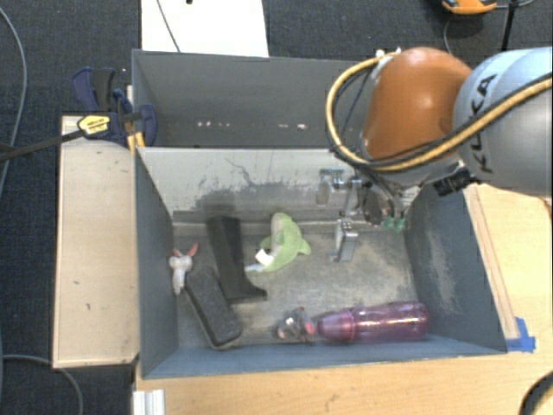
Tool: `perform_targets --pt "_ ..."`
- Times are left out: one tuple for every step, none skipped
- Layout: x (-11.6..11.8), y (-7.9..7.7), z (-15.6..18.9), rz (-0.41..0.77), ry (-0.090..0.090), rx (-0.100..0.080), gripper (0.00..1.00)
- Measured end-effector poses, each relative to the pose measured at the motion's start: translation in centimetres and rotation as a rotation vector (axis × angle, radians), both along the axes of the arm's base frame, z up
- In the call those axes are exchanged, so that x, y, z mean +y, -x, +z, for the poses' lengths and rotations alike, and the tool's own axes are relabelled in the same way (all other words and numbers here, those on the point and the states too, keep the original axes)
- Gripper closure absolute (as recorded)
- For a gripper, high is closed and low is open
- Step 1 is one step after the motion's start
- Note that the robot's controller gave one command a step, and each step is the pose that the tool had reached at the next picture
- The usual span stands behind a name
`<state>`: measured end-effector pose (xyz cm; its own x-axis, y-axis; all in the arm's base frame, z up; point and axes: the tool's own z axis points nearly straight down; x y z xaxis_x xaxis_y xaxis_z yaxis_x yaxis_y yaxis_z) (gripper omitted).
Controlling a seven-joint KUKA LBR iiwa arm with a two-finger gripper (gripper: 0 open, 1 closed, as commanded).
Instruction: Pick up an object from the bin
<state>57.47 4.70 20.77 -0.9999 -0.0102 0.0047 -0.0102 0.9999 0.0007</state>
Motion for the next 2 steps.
perform_targets --pt "0.0 -0.1 0.5 -0.001 0.000 -0.009 0.00" --pt "1.6 -0.3 -3.1 0.100 0.000 -0.011 0.00"
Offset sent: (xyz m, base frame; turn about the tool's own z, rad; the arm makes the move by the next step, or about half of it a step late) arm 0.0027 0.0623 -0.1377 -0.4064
